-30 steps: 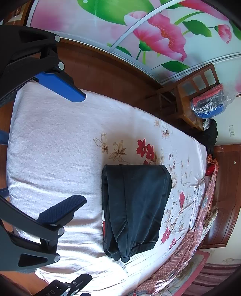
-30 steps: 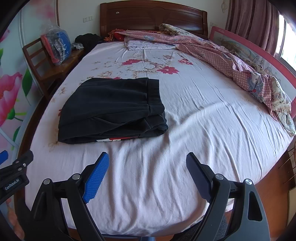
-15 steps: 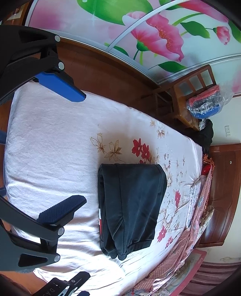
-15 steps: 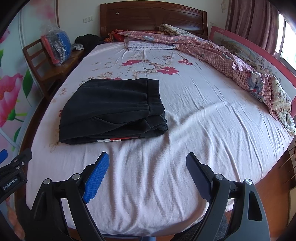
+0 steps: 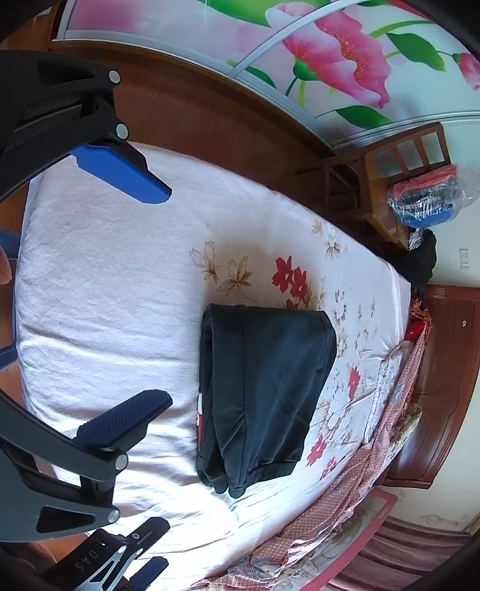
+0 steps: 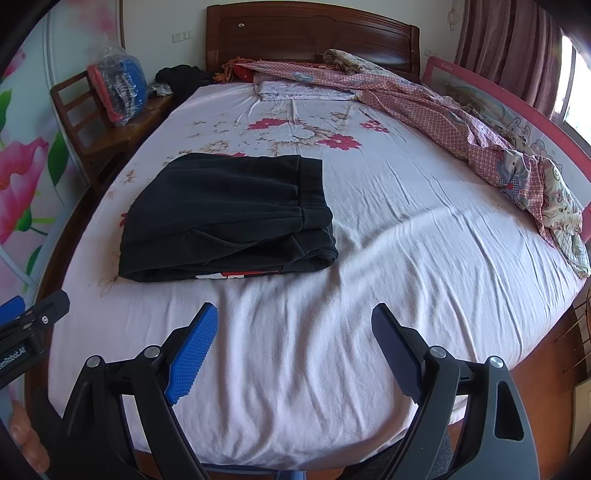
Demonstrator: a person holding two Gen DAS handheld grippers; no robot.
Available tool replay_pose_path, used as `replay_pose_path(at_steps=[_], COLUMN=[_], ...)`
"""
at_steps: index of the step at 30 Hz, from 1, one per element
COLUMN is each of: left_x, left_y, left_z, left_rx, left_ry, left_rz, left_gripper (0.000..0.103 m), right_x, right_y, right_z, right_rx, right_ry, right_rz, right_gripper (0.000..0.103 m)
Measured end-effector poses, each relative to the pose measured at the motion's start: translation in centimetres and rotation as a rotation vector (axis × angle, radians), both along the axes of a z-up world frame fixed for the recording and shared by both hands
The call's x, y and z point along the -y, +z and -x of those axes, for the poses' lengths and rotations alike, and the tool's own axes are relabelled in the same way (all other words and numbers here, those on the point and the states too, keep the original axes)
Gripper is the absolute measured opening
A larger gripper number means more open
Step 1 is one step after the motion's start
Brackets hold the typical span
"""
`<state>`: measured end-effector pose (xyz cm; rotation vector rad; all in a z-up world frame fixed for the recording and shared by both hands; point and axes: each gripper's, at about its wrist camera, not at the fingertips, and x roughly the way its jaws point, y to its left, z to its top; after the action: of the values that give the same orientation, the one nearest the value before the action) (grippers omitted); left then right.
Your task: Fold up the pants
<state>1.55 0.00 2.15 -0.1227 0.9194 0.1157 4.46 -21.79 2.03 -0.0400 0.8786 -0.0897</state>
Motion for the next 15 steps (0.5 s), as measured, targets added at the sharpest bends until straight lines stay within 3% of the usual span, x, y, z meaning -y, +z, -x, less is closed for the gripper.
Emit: replay_pose_path(at_steps=[5,9,15], left_x=[0.7,1.0,1.4], left_y=[0.5,0.7,0.6], left_z=[1.0,1.2,1.3], left_rx=[0.085,0.084,0.079], left_ry=[-0.018,-0.022,-0.018], left_rz=[0.049,0.083,0.055], left_gripper=[0.101,0.101,0.101], right_x=[0.1,0.2,0.5], right_y=[-0.2,-0.4,-0.5], right_z=[-0.1,-0.1,-0.1], right_rx=[-0.008,-0.012,-0.012], right_ry=[-0.002,-0.006,-0.013], right_rz=[0.008,0.002,-0.004], right_gripper=[0.084,0.084,0.084])
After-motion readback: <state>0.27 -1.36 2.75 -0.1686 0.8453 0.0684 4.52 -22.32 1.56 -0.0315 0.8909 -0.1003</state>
